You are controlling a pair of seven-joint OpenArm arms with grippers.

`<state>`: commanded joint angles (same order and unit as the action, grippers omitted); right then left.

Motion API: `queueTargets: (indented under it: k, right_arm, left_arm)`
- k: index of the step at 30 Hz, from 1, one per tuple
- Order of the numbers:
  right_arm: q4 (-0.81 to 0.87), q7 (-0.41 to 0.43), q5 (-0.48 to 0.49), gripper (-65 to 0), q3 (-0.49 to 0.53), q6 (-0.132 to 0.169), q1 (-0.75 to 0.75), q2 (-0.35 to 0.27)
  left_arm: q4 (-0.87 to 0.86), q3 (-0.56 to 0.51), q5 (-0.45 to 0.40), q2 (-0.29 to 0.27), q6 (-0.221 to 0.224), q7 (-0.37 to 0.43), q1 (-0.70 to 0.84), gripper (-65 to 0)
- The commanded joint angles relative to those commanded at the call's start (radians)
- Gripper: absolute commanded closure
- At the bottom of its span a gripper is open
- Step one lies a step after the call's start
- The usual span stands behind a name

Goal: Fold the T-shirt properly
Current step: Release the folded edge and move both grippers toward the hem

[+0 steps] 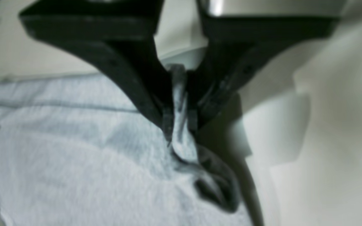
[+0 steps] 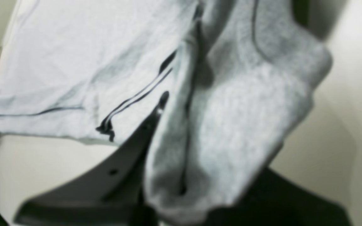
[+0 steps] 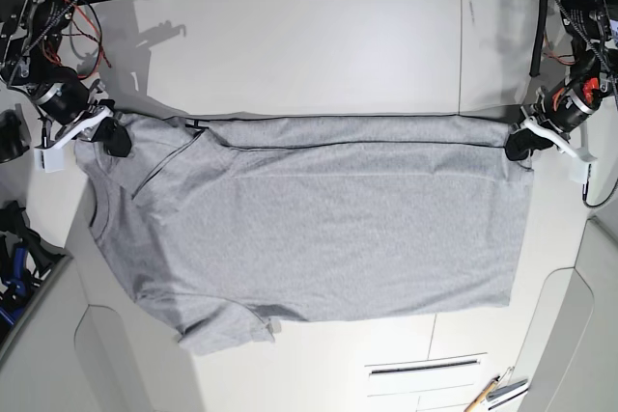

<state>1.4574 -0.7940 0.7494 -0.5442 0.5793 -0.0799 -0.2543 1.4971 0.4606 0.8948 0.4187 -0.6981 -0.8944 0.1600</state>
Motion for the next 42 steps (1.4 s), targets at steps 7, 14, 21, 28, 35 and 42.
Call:
queueTargets:
  k: [7, 14, 21, 28, 35, 42]
  right_arm:
    - [0.101, -0.031, 0.071, 0.0, -0.042, 0.001, -0.164, -0.054]
    - [0.153, -0.044, 0.116, 0.0, -0.084, 0.002, -0.293, -0.08]
    - [0.153, -0.072, 0.133, 0.0, -0.094, 0.002, -0.357, -0.082]
    - [0.153, -0.071, 0.141, 0.0, -0.096, 0.001, -0.375, -0.084]
    - [0.153, -0.074, 0.129, -39.6, -0.117, 0.001, -0.375, -0.084]
    - [0.153, -0.03, 0.117, -39.5, -0.271, 0.0, -0.288, -0.089]
  left_arm:
    - [0.142, 0.093, 0.008, 0.0, 0.0, -0.002, 0.184, 0.0]
    - [0.18, 0.155, 0.06, -0.004, 0.0, -0.031, 0.33, 0.0]
    - [0.18, 0.155, 0.1, -0.006, 0.0, -0.047, 0.423, 0.0]
    - [0.18, 0.155, 0.112, -0.006, 0.0, -0.052, 0.441, 0.0]
    - [0.18, 0.163, 0.119, -0.006, 0.0, -0.053, 0.441, -23.1]
    - [0.18, 0.349, 0.148, 0.0, 0.0, -0.022, 0.394, -23.1]
